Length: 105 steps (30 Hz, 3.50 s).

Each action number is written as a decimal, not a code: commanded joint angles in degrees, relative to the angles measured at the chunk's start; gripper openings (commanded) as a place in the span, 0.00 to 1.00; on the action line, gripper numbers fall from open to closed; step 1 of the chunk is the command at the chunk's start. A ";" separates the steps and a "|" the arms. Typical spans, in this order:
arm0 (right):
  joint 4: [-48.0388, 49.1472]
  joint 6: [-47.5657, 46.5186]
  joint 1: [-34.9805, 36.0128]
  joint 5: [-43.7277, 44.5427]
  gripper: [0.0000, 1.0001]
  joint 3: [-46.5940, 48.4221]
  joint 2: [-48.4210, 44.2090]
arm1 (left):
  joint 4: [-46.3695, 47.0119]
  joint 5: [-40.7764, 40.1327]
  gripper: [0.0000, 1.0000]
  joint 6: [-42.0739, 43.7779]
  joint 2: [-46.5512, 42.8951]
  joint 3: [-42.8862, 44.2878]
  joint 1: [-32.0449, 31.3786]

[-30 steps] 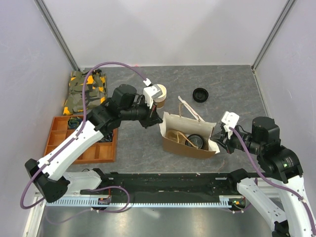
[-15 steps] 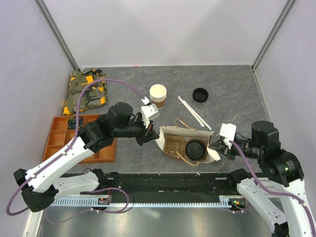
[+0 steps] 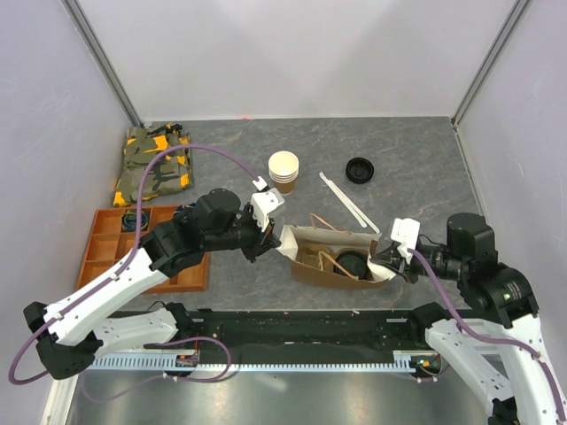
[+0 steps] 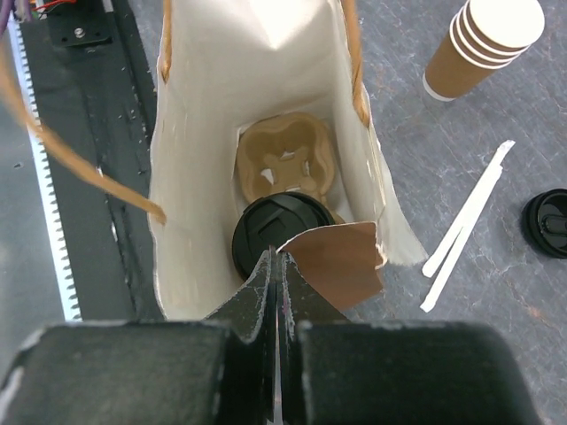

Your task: Pack the takeout coffee

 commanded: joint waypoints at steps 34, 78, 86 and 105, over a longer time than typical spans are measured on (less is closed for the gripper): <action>13.94 30.11 -0.19 32.15 0.80 16.64 19.20 | -1.26 -9.51 0.34 2.88 7.84 10.47 1.75; 24.30 3.83 -12.50 31.03 0.51 -2.95 53.83 | 0.23 -10.82 0.88 4.64 20.33 40.80 11.42; 29.66 5.33 -10.39 32.09 0.44 -2.07 60.77 | 0.41 -11.35 0.89 5.69 20.07 40.01 12.39; 26.69 2.17 -9.16 30.33 0.00 -1.37 58.07 | 0.85 -11.62 0.89 5.43 20.15 37.19 15.02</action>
